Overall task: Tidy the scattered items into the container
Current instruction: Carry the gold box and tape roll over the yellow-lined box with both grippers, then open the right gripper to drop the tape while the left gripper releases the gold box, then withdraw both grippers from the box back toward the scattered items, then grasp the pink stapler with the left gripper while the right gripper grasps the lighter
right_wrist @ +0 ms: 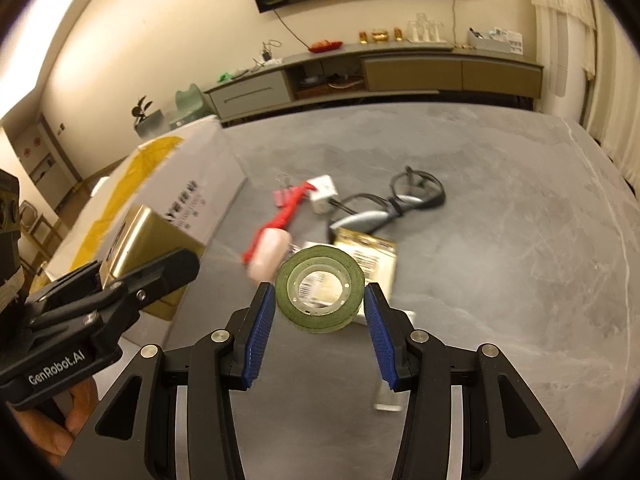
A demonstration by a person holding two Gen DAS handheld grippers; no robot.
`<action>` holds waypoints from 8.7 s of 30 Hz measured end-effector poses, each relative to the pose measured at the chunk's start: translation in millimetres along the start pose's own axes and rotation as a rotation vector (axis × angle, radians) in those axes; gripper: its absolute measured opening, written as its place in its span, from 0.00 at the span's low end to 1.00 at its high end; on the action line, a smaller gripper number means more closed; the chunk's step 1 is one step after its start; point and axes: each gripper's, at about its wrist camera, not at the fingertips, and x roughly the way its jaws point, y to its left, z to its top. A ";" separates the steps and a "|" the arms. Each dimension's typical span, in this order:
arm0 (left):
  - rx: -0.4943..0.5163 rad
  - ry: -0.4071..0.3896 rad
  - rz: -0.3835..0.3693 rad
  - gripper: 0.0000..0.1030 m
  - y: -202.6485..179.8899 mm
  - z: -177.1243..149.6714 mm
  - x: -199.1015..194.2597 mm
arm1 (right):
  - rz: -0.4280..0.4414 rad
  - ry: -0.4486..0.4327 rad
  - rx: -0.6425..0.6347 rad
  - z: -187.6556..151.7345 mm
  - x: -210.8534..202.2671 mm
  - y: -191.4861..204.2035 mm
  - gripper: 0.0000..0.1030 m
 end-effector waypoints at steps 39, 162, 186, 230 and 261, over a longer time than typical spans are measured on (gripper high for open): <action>-0.293 -0.241 0.077 0.49 170.1 27.6 -137.0 | 0.151 -0.123 -0.299 41.9 -1.3 213.5 0.47; 0.201 -0.018 0.149 0.47 -4.8 32.8 -54.9 | 0.180 -0.087 -0.178 -4.5 -51.4 48.5 0.35; 0.208 0.188 0.124 0.47 -30.8 6.7 81.9 | 0.064 0.106 -0.067 -33.5 33.3 -44.3 0.42; 0.076 0.215 0.085 0.34 18.2 -15.5 141.4 | -0.067 0.148 -0.196 -52.9 63.0 -46.7 0.26; 0.120 0.060 0.067 0.26 0.7 11.6 84.7 | 0.034 0.071 -0.121 -35.8 36.1 -29.1 0.20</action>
